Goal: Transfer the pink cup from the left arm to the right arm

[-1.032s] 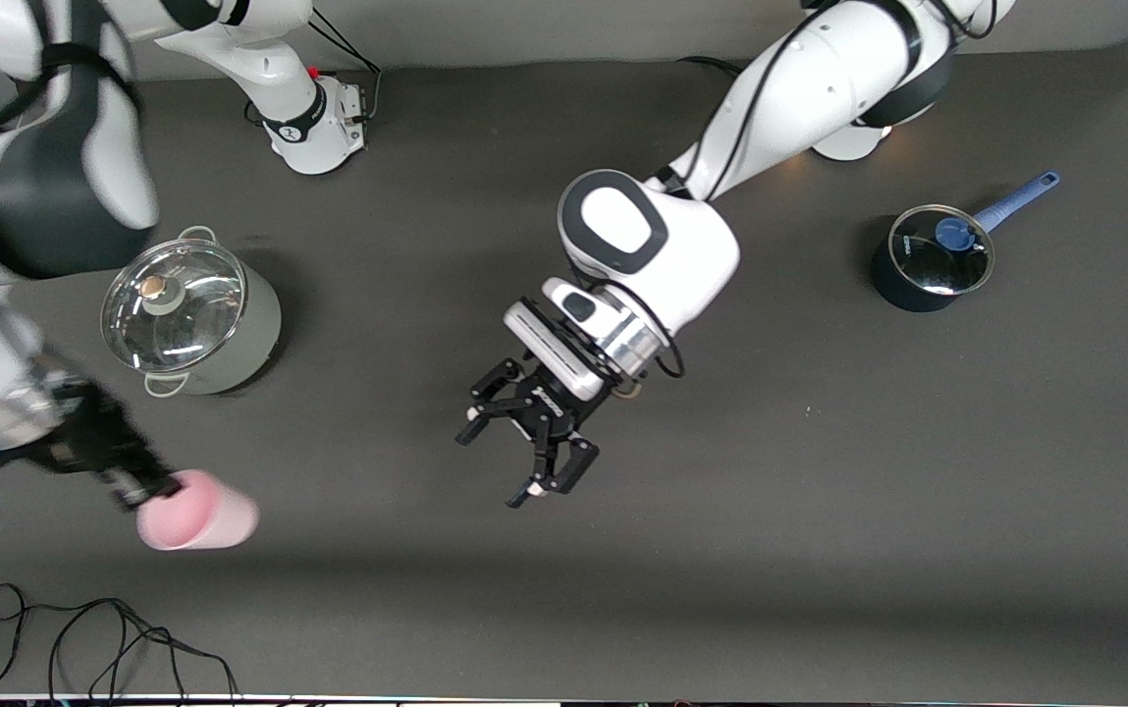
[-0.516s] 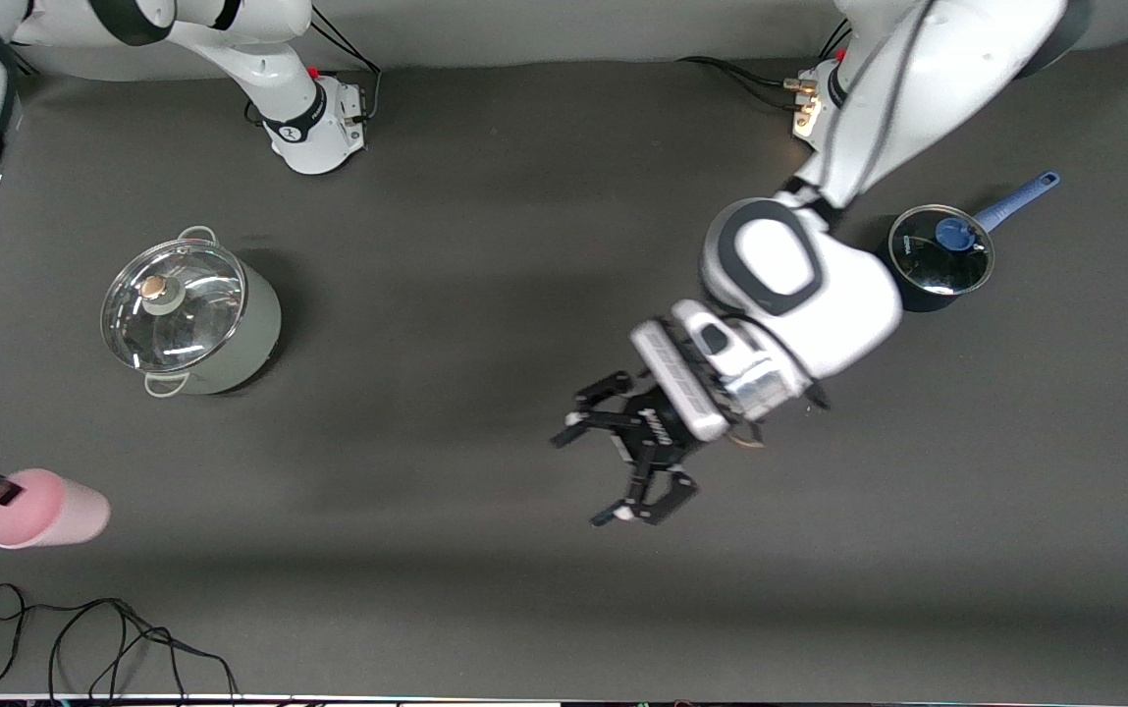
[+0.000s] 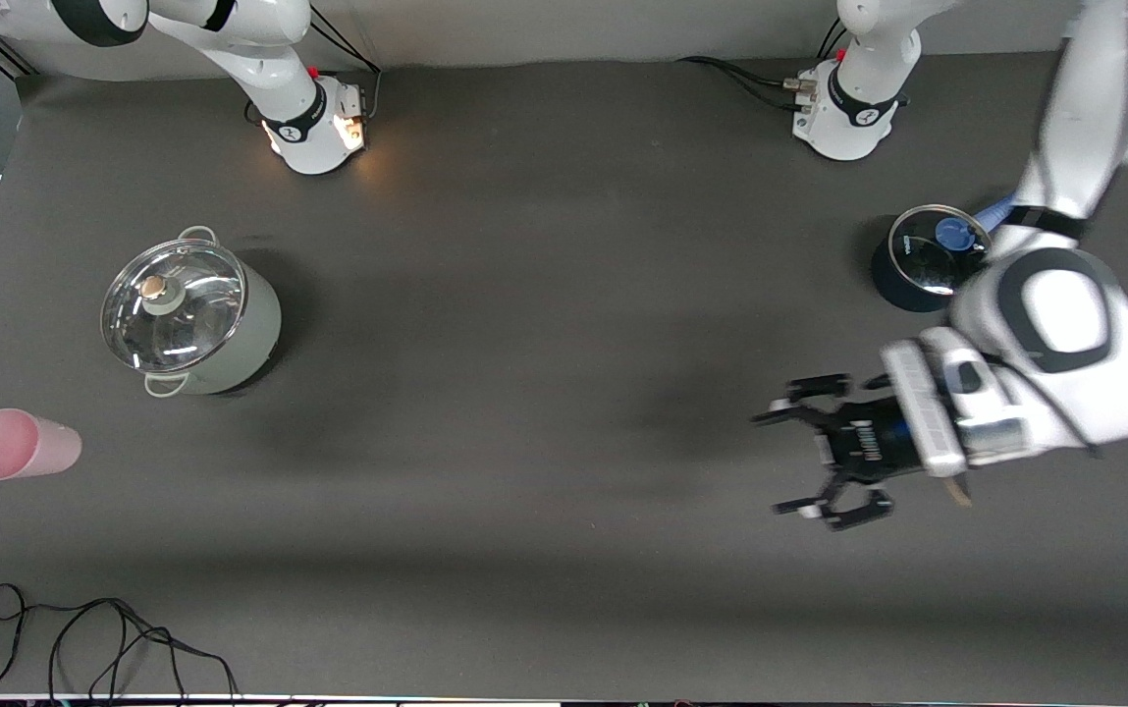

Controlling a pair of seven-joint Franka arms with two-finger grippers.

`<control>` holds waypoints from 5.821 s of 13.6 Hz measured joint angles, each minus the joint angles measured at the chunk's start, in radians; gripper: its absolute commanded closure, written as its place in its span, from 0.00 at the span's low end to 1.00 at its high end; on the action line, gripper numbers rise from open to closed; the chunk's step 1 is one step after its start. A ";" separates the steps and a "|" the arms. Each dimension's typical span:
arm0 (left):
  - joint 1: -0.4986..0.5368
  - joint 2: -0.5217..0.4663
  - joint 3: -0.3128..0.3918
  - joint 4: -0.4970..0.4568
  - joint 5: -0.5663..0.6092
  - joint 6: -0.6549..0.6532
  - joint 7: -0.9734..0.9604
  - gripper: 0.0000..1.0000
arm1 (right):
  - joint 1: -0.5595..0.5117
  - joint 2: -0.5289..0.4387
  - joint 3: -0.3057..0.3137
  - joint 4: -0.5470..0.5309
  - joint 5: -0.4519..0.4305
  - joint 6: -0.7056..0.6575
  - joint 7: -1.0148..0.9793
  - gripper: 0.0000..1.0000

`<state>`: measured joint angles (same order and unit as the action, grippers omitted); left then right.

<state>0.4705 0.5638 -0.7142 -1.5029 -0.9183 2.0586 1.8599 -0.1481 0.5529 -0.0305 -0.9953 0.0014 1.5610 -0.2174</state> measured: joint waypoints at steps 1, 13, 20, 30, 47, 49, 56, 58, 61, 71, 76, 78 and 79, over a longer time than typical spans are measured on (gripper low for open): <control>0.047 -0.004 0.001 0.012 0.063 -0.093 -0.051 0.00 | 0.001 0.000 0.002 -0.048 0.009 0.048 -0.010 1.00; 0.204 -0.205 -0.009 0.206 0.816 -0.616 -1.012 0.00 | 0.005 0.002 0.012 -0.633 0.083 0.679 -0.161 1.00; 0.200 -0.270 -0.013 0.203 1.020 -0.696 -1.462 0.00 | 0.005 0.104 0.013 -0.640 0.084 0.831 -0.172 1.00; 0.106 -0.286 -0.018 0.184 1.029 -0.730 -1.986 0.00 | 0.001 0.105 0.014 -0.640 0.085 0.826 -0.172 0.03; -0.380 -0.334 0.490 0.181 0.999 -0.684 -1.989 0.00 | 0.006 -0.045 0.010 -0.472 0.028 0.353 -0.173 0.01; -0.422 -0.387 0.545 0.111 0.982 -0.603 -1.990 0.00 | 0.006 -0.113 0.010 -0.435 0.028 0.221 -0.157 0.01; -0.426 -0.542 0.564 -0.131 0.977 -0.430 -1.956 0.00 | 0.042 -0.332 0.010 -0.448 0.027 0.049 0.087 0.01; -0.426 -0.544 0.564 -0.142 0.976 -0.427 -1.941 0.00 | 0.053 -0.384 0.010 -0.478 0.026 0.047 0.134 0.01; -0.426 -0.529 0.566 -0.132 0.974 -0.455 -1.929 0.00 | 0.086 -0.419 0.010 -0.514 0.026 0.047 0.183 0.01; -0.421 -0.483 0.579 -0.080 0.974 -0.478 -1.787 0.00 | 0.102 -0.419 0.010 -0.533 0.026 0.053 0.208 0.01; -0.420 -0.482 0.579 -0.080 0.974 -0.478 -1.785 0.00 | 0.102 -0.419 0.010 -0.533 0.026 0.054 0.208 0.01; -0.419 -0.482 0.579 -0.080 0.974 -0.478 -1.784 0.00 | 0.106 -0.419 0.011 -0.533 0.026 0.054 0.208 0.01; -0.419 -0.481 0.579 -0.080 0.974 -0.478 -1.784 0.00 | 0.111 -0.419 0.011 -0.533 0.026 0.054 0.208 0.01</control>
<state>0.0510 0.0823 -0.1353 -1.5833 0.0554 1.5807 0.0758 -0.0368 0.1339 -0.0197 -1.5279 0.0273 1.6150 -0.0098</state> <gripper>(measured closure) 0.000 0.004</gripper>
